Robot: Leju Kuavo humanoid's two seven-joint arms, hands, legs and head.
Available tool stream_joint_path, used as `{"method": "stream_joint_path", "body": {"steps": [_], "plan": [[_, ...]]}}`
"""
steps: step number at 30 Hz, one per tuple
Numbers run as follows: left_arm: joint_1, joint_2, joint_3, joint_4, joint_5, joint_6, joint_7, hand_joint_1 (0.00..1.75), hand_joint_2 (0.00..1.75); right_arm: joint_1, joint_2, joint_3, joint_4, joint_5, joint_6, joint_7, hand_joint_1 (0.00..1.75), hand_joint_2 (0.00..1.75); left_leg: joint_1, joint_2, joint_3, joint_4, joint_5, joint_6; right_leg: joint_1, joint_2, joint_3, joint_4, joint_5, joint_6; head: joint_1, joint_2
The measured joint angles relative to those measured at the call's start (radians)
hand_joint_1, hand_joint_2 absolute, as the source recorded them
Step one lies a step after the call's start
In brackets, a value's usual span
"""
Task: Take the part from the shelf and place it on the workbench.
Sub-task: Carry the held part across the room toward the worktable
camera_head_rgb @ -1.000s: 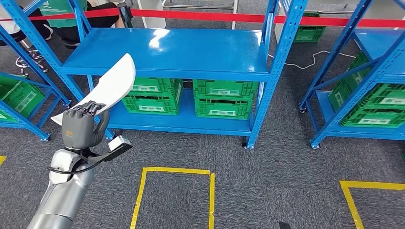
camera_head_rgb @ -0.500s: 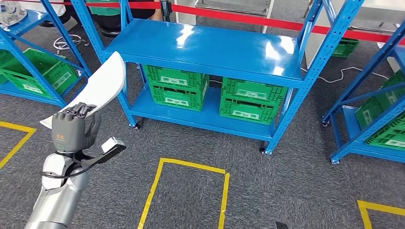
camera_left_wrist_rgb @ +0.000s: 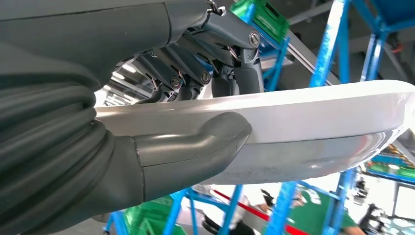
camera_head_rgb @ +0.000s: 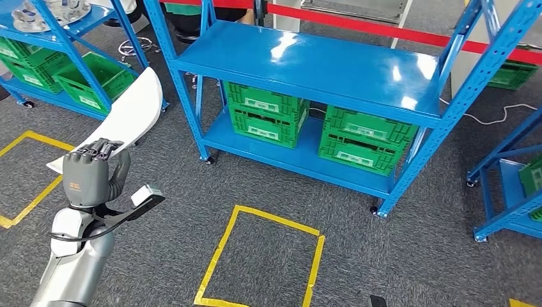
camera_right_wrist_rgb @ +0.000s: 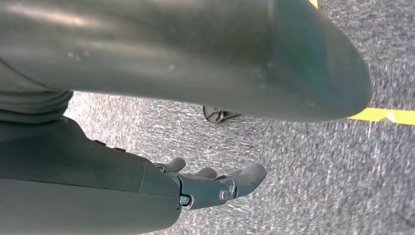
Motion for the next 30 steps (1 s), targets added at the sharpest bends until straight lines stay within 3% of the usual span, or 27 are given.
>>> {"method": "stream_joint_path", "body": {"steps": [2,3,5,7,8,10,11,12,13,14,16,18,20,22,24,26,27,28,29,30], "plan": [[-0.004,0.000,0.000,-0.003,-0.007,0.000,0.007,1.75,1.75,-0.001,0.000,0.000,0.000,0.003,0.003,0.000,0.00,0.00,-0.004,0.031,0.045,-0.093,0.028,0.011,0.002,-0.016,0.000,0.007,-0.005,0.014,0.000,0.000],[-0.006,0.000,0.001,-0.003,-0.014,0.000,0.012,1.75,1.75,-0.001,0.000,0.000,0.000,0.005,0.003,0.000,0.00,0.00,-0.008,0.034,0.047,-0.102,0.027,0.022,0.004,-0.024,0.000,0.007,-0.004,0.022,0.001,0.000],[-0.008,0.001,0.006,-0.005,-0.032,0.000,0.024,1.75,1.75,-0.002,0.002,0.000,0.000,0.006,0.005,-0.001,0.00,0.00,-0.009,0.012,0.040,-0.103,0.034,0.043,0.003,-0.037,0.002,0.005,-0.003,0.036,0.003,0.000],[-0.010,-0.001,0.011,-0.013,-0.054,0.000,0.036,1.75,1.75,-0.003,0.002,0.000,0.000,0.005,0.008,-0.001,0.00,0.00,-0.007,-0.008,0.036,-0.108,0.043,0.060,-0.002,-0.005,-0.007,0.031,-0.026,0.048,0.004,0.000],[-0.012,-0.002,0.012,-0.018,-0.064,0.000,0.042,1.75,1.75,-0.002,0.003,0.000,0.000,0.004,0.010,-0.002,0.00,0.00,-0.005,-0.019,0.035,-0.111,0.048,0.067,-0.003,0.022,-0.024,0.071,-0.054,0.051,0.005,0.000],[-0.014,-0.006,0.013,-0.027,-0.080,-0.001,0.055,1.75,1.75,0.002,0.003,0.000,0.000,0.001,0.014,-0.002,0.00,0.00,-0.008,-0.041,0.027,-0.110,0.053,0.075,-0.001,0.061,-0.082,0.204,-0.124,0.050,0.006,0.000],[-0.013,-0.008,0.014,-0.030,-0.088,-0.002,0.061,1.75,1.75,0.004,0.003,0.000,0.000,0.000,0.015,-0.002,0.00,0.00,-0.010,-0.054,0.023,-0.109,0.055,0.077,0.001,0.067,-0.111,0.266,-0.148,0.049,0.006,0.000],[-0.012,-0.010,0.013,-0.032,-0.096,-0.003,0.068,1.75,1.75,0.006,0.003,0.000,0.000,-0.001,0.016,-0.002,0.00,0.00,-0.012,-0.067,0.020,-0.107,0.056,0.078,0.003,0.070,-0.125,0.297,-0.154,0.046,0.007,0.000],[-0.010,-0.011,0.013,-0.034,-0.102,-0.005,0.074,1.75,1.75,0.006,0.003,0.000,0.000,-0.001,0.017,-0.001,0.00,0.00,-0.013,-0.081,0.017,-0.104,0.057,0.078,0.005,0.072,-0.120,0.288,-0.139,0.042,0.007,0.000],[-0.009,-0.012,0.013,-0.036,-0.106,-0.006,0.078,1.75,1.75,0.006,0.003,0.000,0.000,-0.001,0.017,-0.001,0.00,0.00,-0.014,-0.095,0.016,-0.101,0.058,0.077,0.006,0.077,-0.096,0.241,-0.109,0.037,0.007,0.000],[-0.009,-0.015,0.013,-0.042,-0.111,-0.006,0.083,1.75,1.75,0.006,0.003,0.000,0.000,-0.001,0.018,-0.001,0.00,0.00,-0.015,-0.121,0.013,-0.096,0.059,0.071,0.006,0.115,-0.025,0.100,-0.048,0.027,0.006,0.000],[-0.010,-0.017,0.013,-0.046,-0.113,-0.007,0.085,1.75,1.75,0.006,0.004,0.000,0.000,0.000,0.019,-0.001,0.00,0.00,-0.016,-0.140,0.008,-0.093,0.061,0.061,0.006,0.148,0.011,0.023,-0.028,0.022,0.006,0.000],[-0.009,-0.017,0.013,-0.047,-0.114,-0.008,0.088,1.75,1.75,0.005,0.005,0.000,0.000,0.000,0.020,-0.001,0.00,0.00,-0.013,-0.156,0.004,-0.096,0.066,0.051,0.009,0.139,0.012,0.018,-0.027,0.021,0.006,0.000],[-0.007,-0.018,0.013,-0.051,-0.120,-0.009,0.096,1.75,1.75,0.003,0.007,0.000,0.000,0.003,0.021,0.000,0.00,0.00,-0.012,-0.164,-0.002,-0.098,0.070,0.039,0.008,0.117,0.014,0.012,-0.022,0.010,0.006,0.000],[-0.005,-0.018,0.012,-0.057,-0.129,-0.012,0.108,1.75,1.75,0.002,0.009,0.000,0.000,0.009,0.021,0.000,0.00,0.00,-0.015,-0.121,-0.025,-0.057,0.044,0.029,0.004,0.092,0.017,0.002,-0.015,-0.003,0.000,0.000],[-0.003,-0.020,0.012,-0.063,-0.137,-0.017,0.119,1.75,1.75,0.004,0.010,0.000,0.000,0.017,0.020,-0.004,0.00,0.00,-0.015,-0.062,-0.077,0.055,-0.017,0.020,0.005,0.067,0.017,-0.001,-0.014,-0.011,-0.007,0.000],[-0.001,-0.021,0.012,-0.064,-0.139,-0.019,0.121,1.75,1.75,0.006,0.009,0.000,0.000,0.020,0.020,-0.007,0.00,0.00,-0.013,-0.049,-0.105,0.117,-0.043,0.016,0.005,0.053,0.016,0.000,-0.015,-0.012,-0.007,0.000],[0.001,-0.021,0.012,-0.063,-0.141,-0.021,0.122,1.75,1.75,0.007,0.008,0.000,0.000,0.022,0.020,-0.010,0.00,0.00,-0.010,-0.042,-0.121,0.157,-0.054,0.013,0.006,0.040,0.016,0.000,-0.015,-0.012,-0.008,0.000],[0.003,-0.021,0.011,-0.063,-0.142,-0.021,0.123,1.75,1.75,0.007,0.008,0.000,0.000,0.024,0.020,-0.015,0.00,0.00,-0.008,-0.038,-0.120,0.162,-0.048,0.011,0.006,0.026,0.016,0.000,-0.016,-0.012,-0.008,0.000],[0.004,-0.022,0.011,-0.062,-0.143,-0.021,0.123,1.75,1.75,0.007,0.007,0.000,0.000,0.024,0.020,-0.018,0.00,0.00,-0.007,-0.031,-0.098,0.125,-0.024,0.011,0.006,0.012,0.016,0.001,-0.017,-0.010,-0.008,0.000]]}}
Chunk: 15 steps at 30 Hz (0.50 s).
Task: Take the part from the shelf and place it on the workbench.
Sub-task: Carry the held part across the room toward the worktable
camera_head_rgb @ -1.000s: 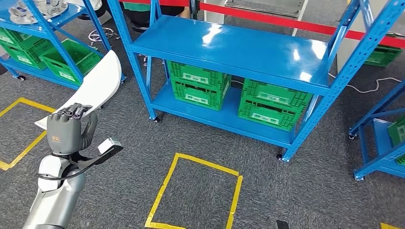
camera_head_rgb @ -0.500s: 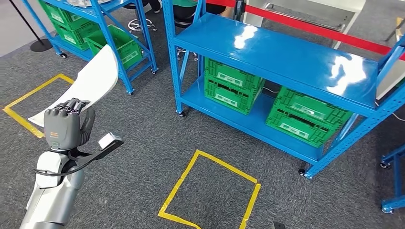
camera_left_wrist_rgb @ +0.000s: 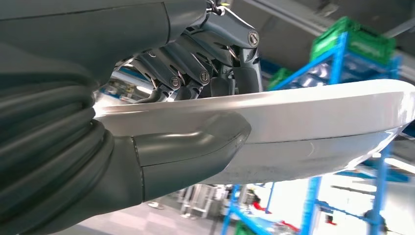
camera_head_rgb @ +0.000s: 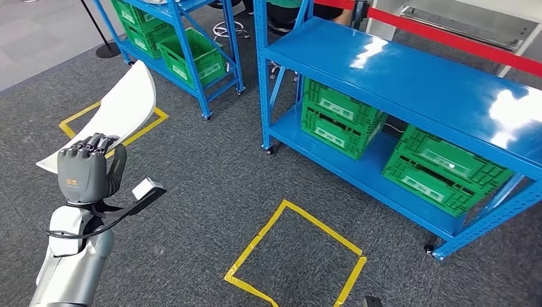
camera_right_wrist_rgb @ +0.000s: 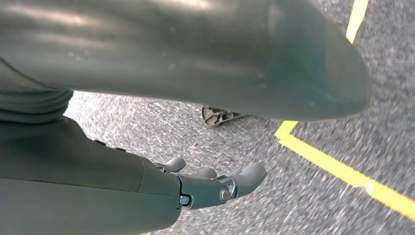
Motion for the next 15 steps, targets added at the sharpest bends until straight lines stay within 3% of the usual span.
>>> {"method": "stream_joint_path", "body": {"steps": [2,4,5,7,9,11,13,14,15], "plan": [[-0.002,-0.002,0.000,-0.001,0.000,-0.002,0.000,1.75,1.75,-0.002,-0.001,0.000,0.000,0.000,0.000,-0.004,0.00,0.00,-0.004,0.041,0.077,-0.133,0.052,0.004,0.002,-0.024,0.003,0.002,-0.004,0.007,0.000,0.000],[-0.007,-0.007,0.000,-0.004,-0.002,-0.008,0.000,1.75,1.75,-0.003,-0.001,0.000,0.000,-0.001,-0.001,-0.005,0.00,0.00,-0.011,0.073,0.122,-0.217,0.070,0.019,0.008,-0.045,0.006,0.004,-0.009,0.017,0.001,0.000],[-0.009,-0.010,0.000,-0.005,-0.002,-0.012,0.000,1.75,1.75,-0.004,-0.001,0.000,0.000,-0.002,-0.001,-0.005,0.00,0.00,-0.015,0.074,0.125,-0.227,0.067,0.027,0.010,-0.055,0.007,0.004,-0.010,0.022,0.002,0.000],[-0.010,-0.012,0.000,-0.005,-0.006,-0.017,-0.001,1.75,1.75,-0.005,-0.001,0.000,0.000,-0.004,-0.002,-0.004,0.00,0.00,-0.013,0.048,0.121,-0.230,0.073,0.041,0.009,-0.068,0.010,0.004,-0.013,0.033,0.003,0.000],[-0.015,-0.014,0.000,-0.007,-0.008,-0.020,-0.002,1.75,1.75,-0.006,0.000,0.000,0.000,-0.007,-0.004,-0.002,0.00,0.00,-0.009,0.025,0.122,-0.236,0.079,0.054,0.004,-0.028,-0.003,0.038,-0.040,0.044,0.005,0.000],[-0.020,-0.019,0.000,-0.008,-0.010,-0.022,-0.002,1.75,1.75,-0.004,0.001,0.000,0.000,-0.010,-0.006,0.001,0.00,0.00,-0.007,0.002,0.120,-0.238,0.083,0.062,0.001,0.033,-0.053,0.147,-0.099,0.049,0.008,0.000],[-0.020,-0.024,0.000,-0.008,-0.011,-0.023,-0.002,1.75,1.75,0.000,0.003,0.000,0.000,-0.010,-0.006,0.003,0.00,0.00,-0.007,-0.026,0.117,-0.235,0.084,0.066,0.001,0.054,-0.112,0.266,-0.140,0.050,0.009,0.000],[-0.019,-0.026,0.000,-0.008,-0.012,-0.024,-0.002,1.75,1.75,0.001,0.003,0.000,0.000,-0.010,-0.006,0.003,0.00,0.00,-0.007,-0.041,0.116,-0.233,0.084,0.066,0.001,0.056,-0.123,0.283,-0.135,0.049,0.009,0.000],[-0.017,-0.026,0.000,-0.008,-0.012,-0.024,-0.002,1.75,1.75,0.001,0.003,0.000,0.000,-0.011,-0.006,0.002,0.00,0.00,-0.007,-0.057,0.115,-0.230,0.083,0.064,0.000,0.060,-0.115,0.259,-0.109,0.048,0.009,0.000]]}}
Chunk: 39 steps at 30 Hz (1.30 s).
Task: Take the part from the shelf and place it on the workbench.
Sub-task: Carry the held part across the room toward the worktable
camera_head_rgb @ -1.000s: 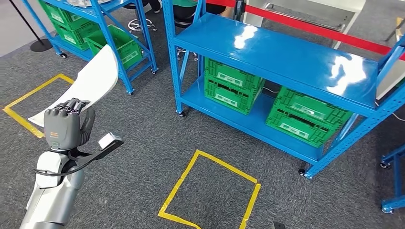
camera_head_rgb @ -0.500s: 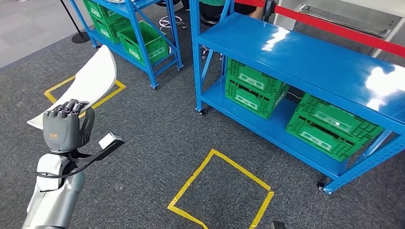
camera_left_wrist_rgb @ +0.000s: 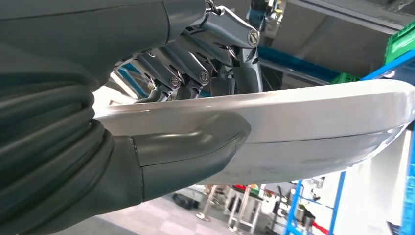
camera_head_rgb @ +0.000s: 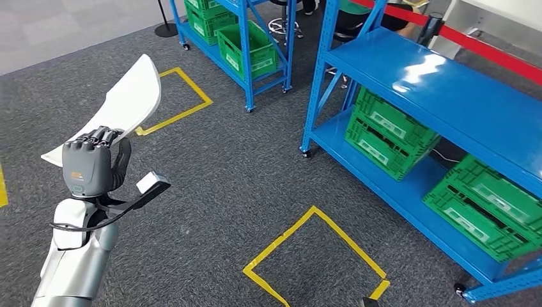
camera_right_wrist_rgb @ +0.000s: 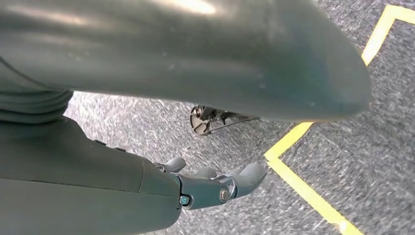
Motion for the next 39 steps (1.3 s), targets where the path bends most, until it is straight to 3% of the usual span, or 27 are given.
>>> {"method": "stream_joint_path", "body": {"steps": [1,3,5,7,9,11,13,14,15,16,18,20,22,23,25,26,27,29,30,32,33,35,37,38,39], "plan": [[0.001,0.000,0.000,0.000,0.000,0.000,0.000,1.75,1.75,0.000,0.000,0.000,0.000,0.000,0.000,-0.001,0.00,0.00,0.001,-0.015,0.000,0.004,-0.001,-0.002,-0.002,0.008,0.026,-0.059,0.038,-0.001,0.000,0.000],[-0.001,0.000,0.000,0.000,0.000,0.000,0.000,1.75,1.75,-0.001,0.000,0.000,0.000,0.000,0.000,-0.002,0.00,0.00,0.002,-0.043,-0.004,0.012,-0.003,-0.012,-0.008,0.052,0.083,-0.183,0.088,-0.002,0.000,0.000],[-0.003,0.001,0.000,0.000,0.001,0.001,0.000,1.75,1.75,-0.001,0.001,0.000,0.000,0.001,0.000,-0.002,0.00,0.00,0.003,-0.067,-0.011,0.014,0.000,-0.027,-0.009,0.076,0.103,-0.231,0.094,-0.006,-0.001,0.000],[-0.004,0.003,0.000,0.000,0.003,0.002,-0.003,1.75,1.75,-0.003,0.002,0.000,0.000,0.001,0.000,-0.002,0.00,0.00,0.007,-0.086,-0.018,0.008,0.007,-0.042,-0.006,0.053,0.107,-0.236,0.099,-0.017,0.000,0.000],[-0.006,0.007,0.000,0.001,0.011,0.003,-0.006,1.75,1.75,-0.006,0.003,0.000,0.000,0.002,-0.001,-0.003,0.00,0.00,0.005,-0.043,-0.033,0.030,-0.005,-0.051,-0.006,0.028,0.112,-0.243,0.105,-0.033,-0.003,0.000],[-0.011,0.008,0.000,0.003,0.025,0.007,-0.014,1.75,1.75,-0.005,0.004,0.000,0.000,0.002,-0.001,-0.003,0.00,0.00,0.002,0.025,-0.078,0.125,-0.056,-0.056,-0.003,0.003,0.113,-0.248,0.107,-0.044,-0.007,0.000],[-0.013,0.008,-0.001,0.009,0.042,0.011,-0.025,1.75,1.75,-0.002,0.004,-0.001,0.000,0.001,-0.001,-0.003,0.00,0.00,0.004,0.045,-0.135,0.247,-0.106,-0.061,0.000,-0.024,0.112,-0.248,0.105,-0.048,-0.009,0.000],[-0.013,0.008,-0.001,0.012,0.049,0.012,-0.030,1.75,1.75,-0.001,0.004,-0.001,0.000,0.000,-0.002,-0.002,0.00,0.00,0.004,0.048,-0.146,0.274,-0.109,-0.062,0.001,-0.039,0.112,-0.248,0.104,-0.050,-0.009,0.000],[-0.014,0.008,-0.001,0.015,0.054,0.012,-0.034,1.75,1.75,-0.002,0.004,-0.001,0.000,-0.001,-0.002,-0.002,0.00,0.00,0.004,0.051,-0.138,0.263,-0.094,-0.061,0.002,-0.052,0.113,-0.247,0.103,-0.050,-0.009,0.000],[-0.016,0.008,-0.001,0.017,0.057,0.011,-0.036,1.75,1.75,-0.003,0.005,-0.001,0.000,-0.003,-0.002,-0.002,0.00,0.00,0.003,0.058,-0.111,0.214,-0.066,-0.059,0.003,-0.065,0.114,-0.247,0.102,-0.049,-0.009,0.000],[-0.026,0.006,-0.001,0.020,0.059,0.008,-0.037,1.75,1.75,-0.005,0.005,-0.002,0.000,-0.006,-0.002,-0.002,0.00,0.00,-0.004,0.104,-0.037,0.080,-0.017,-0.048,0.008,-0.089,0.117,-0.246,0.098,-0.045,-0.009,0.000],[-0.036,0.003,-0.003,0.022,0.059,0.006,-0.037,1.75,1.75,-0.006,0.006,-0.003,0.000,-0.008,-0.002,-0.002,0.00,0.00,-0.014,0.133,-0.003,0.012,-0.005,-0.033,0.013,-0.110,0.120,-0.246,0.094,-0.036,-0.008,0.000],[-0.040,0.003,-0.004,0.023,0.059,0.006,-0.037,1.75,1.75,-0.007,0.007,-0.004,0.000,-0.009,-0.002,-0.003,0.00,0.00,-0.017,0.112,-0.004,0.005,-0.003,-0.020,0.014,-0.130,0.124,-0.248,0.092,-0.026,-0.007,0.000],[-0.041,0.002,-0.004,0.024,0.058,0.006,-0.037,1.75,1.75,-0.008,0.008,-0.005,0.000,-0.009,-0.002,-0.003,0.00,0.00,-0.015,0.100,-0.003,0.001,0.000,-0.014,0.012,-0.121,0.125,-0.245,0.087,-0.019,-0.007,0.000],[-0.044,0.001,-0.005,0.024,0.057,0.006,-0.037,1.75,1.75,-0.009,0.008,-0.008,0.000,-0.010,-0.002,-0.004,0.00,0.00,-0.008,0.077,0.000,-0.007,0.007,-0.004,0.008,-0.066,0.104,-0.194,0.054,-0.009,-0.004,0.000],[-0.046,-0.001,-0.006,0.025,0.056,0.005,-0.037,1.75,1.75,-0.008,0.008,-0.009,0.000,-0.010,-0.002,-0.004,0.00,0.00,-0.006,0.066,-0.001,-0.008,0.008,0.000,0.006,-0.032,0.078,-0.139,0.025,-0.007,-0.003,0.000],[-0.047,-0.003,-0.008,0.026,0.056,0.005,-0.037,1.75,1.75,-0.006,0.008,-0.010,0.000,-0.010,-0.002,-0.004,0.00,0.00,-0.006,0.054,-0.002,-0.008,0.009,0.002,0.005,-0.013,0.044,-0.070,-0.006,-0.005,-0.002,0.000],[-0.046,-0.006,-0.012,0.029,0.056,0.004,-0.037,1.75,1.75,-0.003,0.008,-0.012,0.000,-0.010,-0.002,-0.003,0.00,0.00,-0.005,0.024,-0.004,-0.005,0.009,0.003,0.004,-0.003,-0.012,0.032,-0.034,-0.004,-0.001,0.000],[-0.045,-0.006,-0.014,0.031,0.055,0.004,-0.037,1.75,1.75,-0.002,0.008,-0.013,0.000,-0.010,-0.002,-0.003,0.00,0.00,-0.004,0.009,-0.005,-0.002,0.009,0.003,0.003,-0.001,-0.017,0.035,-0.020,-0.004,-0.001,0.000],[-0.045,-0.007,-0.014,0.033,0.054,0.004,-0.037,1.75,1.75,-0.003,0.008,-0.015,0.000,-0.010,-0.002,-0.003,0.00,0.00,0.000,-0.021,-0.007,0.006,0.007,-0.003,-0.003,0.015,0.029,-0.073,0.051,-0.002,-0.001,0.000],[-0.045,-0.007,-0.015,0.033,0.054,0.004,-0.037,1.75,1.75,-0.003,0.009,-0.016,0.000,-0.010,-0.002,-0.003,0.00,0.00,0.000,-0.034,-0.009,0.011,0.005,-0.009,-0.007,0.038,0.059,-0.140,0.077,0.001,-0.001,0.000],[-0.047,-0.007,-0.015,0.033,0.054,0.004,-0.037,1.75,1.75,-0.004,0.009,-0.018,0.000,-0.010,-0.002,-0.003,0.00,0.00,0.002,-0.060,-0.017,0.018,0.005,-0.025,-0.011,0.069,0.094,-0.219,0.100,0.000,-0.001,0.000],[-0.046,-0.006,-0.015,0.033,0.054,0.004,-0.037,1.75,1.75,-0.005,0.010,-0.018,0.000,-0.010,-0.002,-0.003,0.00,0.00,0.005,-0.083,-0.024,0.013,0.012,-0.041,-0.007,0.057,0.096,-0.226,0.101,-0.013,-0.001,0.000],[-0.045,-0.005,-0.016,0.033,0.054,0.004,-0.037,1.75,1.75,-0.006,0.010,-0.018,0.000,-0.010,-0.002,-0.003,0.00,0.00,0.006,-0.081,-0.026,0.012,0.015,-0.047,-0.006,0.044,0.099,-0.229,0.104,-0.021,-0.001,0.000],[-0.046,-0.003,-0.016,0.033,0.054,0.004,-0.037,1.75,1.75,-0.007,0.010,-0.019,0.000,-0.010,-0.002,-0.003,0.00,0.00,0.005,-0.061,-0.033,0.021,0.010,-0.051,-0.005,0.032,0.101,-0.234,0.108,-0.029,-0.003,0.000]]}}
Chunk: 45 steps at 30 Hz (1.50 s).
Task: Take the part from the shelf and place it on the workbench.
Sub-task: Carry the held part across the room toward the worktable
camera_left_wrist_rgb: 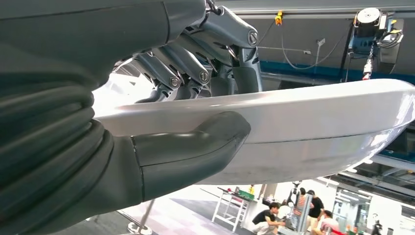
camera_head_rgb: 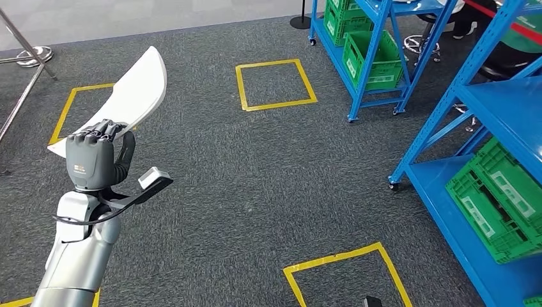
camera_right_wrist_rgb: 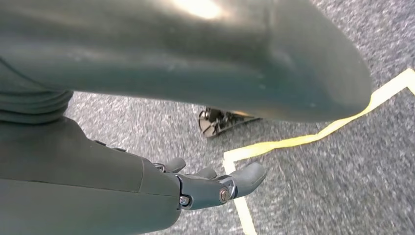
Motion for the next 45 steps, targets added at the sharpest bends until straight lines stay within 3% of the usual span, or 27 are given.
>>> {"method": "stream_joint_path", "body": {"steps": [1,3,5,6,8,10,12,14,15,16,18,20,21,22,23,25,27,29,30,32,34,36,37,38,40,42,45], "plan": [[-0.001,0.001,0.000,0.000,0.000,0.000,0.000,1.75,1.75,0.000,0.000,0.000,0.000,0.000,0.000,0.000,0.00,0.00,-0.002,0.030,-0.014,0.026,-0.015,-0.003,0.000,-0.012,0.002,-0.004,0.003,-0.007,-0.002,0.000],[-0.003,0.001,-0.002,0.000,0.000,0.000,0.000,1.75,1.75,0.002,0.001,0.000,0.000,0.000,0.000,0.000,0.00,0.00,-0.005,0.093,-0.066,0.138,-0.074,-0.006,0.005,-0.036,0.002,-0.007,0.005,-0.016,-0.006,0.000],[0.000,0.000,-0.002,0.003,0.000,0.000,0.000,1.75,1.75,0.004,0.001,0.000,0.000,0.000,-0.001,0.000,0.00,0.00,-0.005,0.109,-0.118,0.253,-0.116,-0.007,0.010,-0.064,0.001,-0.007,0.003,-0.019,-0.006,0.000],[0.002,0.000,-0.003,0.004,0.000,0.000,0.000,1.75,1.75,0.004,0.001,0.000,0.000,0.000,-0.001,0.000,0.00,0.00,-0.005,0.111,-0.121,0.265,-0.113,-0.005,0.012,-0.078,0.001,-0.007,0.002,-0.020,-0.006,0.000],[0.002,0.001,-0.003,0.005,0.000,0.000,0.000,1.75,1.75,0.003,0.001,0.000,0.000,0.000,-0.001,0.000,0.00,0.00,-0.009,0.124,-0.072,0.181,-0.065,0.003,0.016,-0.104,0.003,-0.007,0.000,-0.022,-0.006,0.000],[0.000,0.000,-0.003,0.003,0.000,0.000,0.000,1.75,1.75,0.001,0.001,0.000,0.000,0.000,-0.001,0.000,0.00,0.00,-0.020,0.169,0.001,0.048,-0.025,0.018,0.020,-0.128,0.007,-0.007,-0.004,-0.019,-0.005,0.000],[-0.003,0.000,-0.004,0.002,0.000,0.000,0.000,1.75,1.75,0.001,0.001,0.000,0.000,0.000,-0.001,0.000,0.00,0.00,-0.031,0.191,0.031,-0.010,-0.017,0.032,0.023,-0.149,0.010,-0.008,-0.007,-0.011,-0.005,0.000],[-0.003,0.002,-0.004,0.000,0.000,0.000,0.000,1.75,1.75,0.000,0.002,0.000,0.000,0.000,-0.001,0.000,0.00,0.00,-0.031,0.165,0.032,-0.016,-0.011,0.041,0.023,-0.170,0.014,-0.009,-0.010,-0.001,-0.005,0.000],[-0.003,0.003,-0.004,-0.001,0.000,0.000,0.000,1.75,1.75,-0.001,0.002,0.000,0.000,0.000,-0.001,0.000,0.00,0.00,-0.027,0.152,0.034,-0.021,-0.008,0.046,0.022,-0.158,0.014,-0.003,-0.016,0.005,-0.004,0.000],[-0.005,0.003,-0.005,-0.001,0.000,0.000,0.000,1.75,1.75,-0.002,0.003,0.000,0.000,0.000,-0.001,0.000,0.00,0.00,-0.023,0.139,0.037,-0.027,-0.004,0.050,0.020,-0.133,0.007,0.017,-0.030,0.011,-0.003,0.000],[-0.007,0.000,-0.005,-0.002,0.000,0.000,0.000,1.75,1.75,-0.001,0.003,0.000,0.000,0.000,-0.001,0.000,0.00,0.00,-0.016,0.116,0.038,-0.031,0.001,0.056,0.016,-0.063,-0.041,0.118,-0.082,0.021,0.001,0.000],[-0.005,-0.002,-0.006,0.000,0.000,0.000,0.000,1.75,1.75,0.002,0.003,0.000,0.000,0.000,-0.001,0.000,0.00,0.00,-0.014,0.088,0.034,-0.029,0.002,0.058,0.013,-0.038,-0.105,0.237,-0.124,0.025,0.002,0.000],[-0.003,-0.003,-0.006,0.001,0.000,0.000,0.000,1.75,1.75,0.003,0.003,0.000,0.000,0.000,-0.001,0.000,0.00,0.00,-0.014,0.073,0.032,-0.026,0.002,0.058,0.012,-0.035,-0.120,0.259,-0.120,0.026,0.002,0.000],[-0.001,-0.003,-0.006,0.002,0.000,0.000,0.000,1.75,1.75,0.003,0.003,0.000,0.000,0.000,-0.001,0.000,0.00,0.00,-0.012,0.059,0.031,-0.023,0.002,0.057,0.010,-0.033,-0.117,0.247,-0.100,0.027,0.002,0.000],[-0.001,-0.003,-0.006,0.003,0.001,0.001,0.000,1.75,1.75,0.003,0.003,0.000,0.000,0.001,-0.001,0.000,0.00,0.00,-0.010,0.044,0.030,-0.019,0.001,0.054,0.007,-0.028,-0.096,0.196,-0.064,0.028,0.002,0.000],[0.001,-0.003,-0.006,0.001,0.013,0.011,-0.001,1.75,1.75,0.002,0.003,0.000,0.000,0.007,0.001,0.001,0.00,0.00,-0.007,0.017,0.025,-0.008,-0.003,0.043,-0.001,0.015,-0.037,0.069,-0.013,0.031,0.002,0.000],[0.008,0.000,-0.005,-0.008,0.034,0.027,-0.007,1.75,1.75,0.002,0.003,0.000,0.000,0.014,0.005,0.001,0.00,0.00,-0.005,-0.007,0.015,-0.003,-0.002,0.027,-0.003,0.042,-0.008,0.008,-0.001,0.029,0.002,0.000],[0.021,0.005,-0.002,-0.018,0.050,0.035,-0.015,1.75,1.75,0.001,0.003,0.000,0.000,0.019,0.007,0.001,0.00,0.00,-0.003,-0.029,0.008,-0.008,0.005,0.012,0.000,0.020,-0.007,0.004,0.002,0.016,0.002,0.000],[0.029,0.009,0.000,-0.023,0.054,0.035,-0.018,1.75,1.75,0.001,0.003,0.000,0.000,0.020,0.006,0.001,0.00,0.00,-0.002,-0.026,0.005,-0.008,0.005,0.008,0.000,0.008,-0.005,0.001,0.004,0.009,0.002,0.000],[0.038,0.015,0.004,-0.031,0.058,0.037,-0.021,1.75,1.75,0.001,0.004,0.000,0.000,0.021,0.006,0.001,0.00,0.00,-0.006,0.029,-0.021,0.041,-0.025,0.001,-0.001,-0.018,-0.003,-0.007,0.009,-0.005,-0.003,0.000],[0.042,0.017,0.007,-0.036,0.059,0.038,-0.021,1.75,1.75,0.003,0.004,0.000,0.000,0.023,0.005,0.001,0.00,0.00,-0.008,0.093,-0.078,0.164,-0.089,-0.004,0.003,-0.045,-0.002,-0.009,0.008,-0.014,-0.008,0.000],[0.051,0.018,0.010,-0.039,0.059,0.039,-0.021,1.75,1.75,0.005,0.003,0.000,0.000,0.024,0.004,0.002,0.00,0.00,-0.007,0.109,-0.121,0.261,-0.122,-0.006,0.007,-0.075,-0.003,-0.009,0.006,-0.017,-0.008,0.000],[0.055,0.018,0.012,-0.039,0.058,0.039,-0.021,1.75,1.75,0.005,0.003,0.000,0.000,0.024,0.004,0.002,0.00,0.00,-0.007,0.112,-0.117,0.261,-0.112,-0.005,0.008,-0.090,-0.002,-0.008,0.005,-0.018,-0.008,0.000],[0.057,0.018,0.015,-0.040,0.058,0.039,-0.021,1.75,1.75,0.005,0.003,0.000,0.000,0.024,0.004,0.001,0.00,0.00,-0.008,0.117,-0.092,0.219,-0.087,-0.003,0.009,-0.104,-0.001,-0.008,0.003,-0.017,-0.008,0.000],[0.057,0.019,0.019,-0.046,0.058,0.040,-0.021,1.75,1.75,0.004,0.003,0.000,0.000,0.024,0.004,0.001,0.00,0.00,-0.015,0.161,-0.014,0.081,-0.036,0.007,0.013,-0.129,0.004,-0.008,-0.002,-0.013,-0.008,0.000],[0.055,0.018,0.021,-0.051,0.058,0.040,-0.021,1.75,1.75,0.002,0.003,0.000,0.000,0.024,0.004,0.001,0.00,0.00,-0.025,0.195,0.031,-0.001,-0.018,0.023,0.018,-0.151,0.009,-0.008,-0.007,-0.003,-0.007,0.000],[0.056,0.023,0.023,-0.055,0.058,0.041,-0.021,1.75,1.75,-0.001,0.003,0.000,0.000,0.024,0.004,0.001,0.00,0.00,-0.025,0.164,0.034,-0.013,-0.015,0.042,0.019,-0.176,0.016,-0.009,-0.013,0.012,-0.005,0.000]]}}
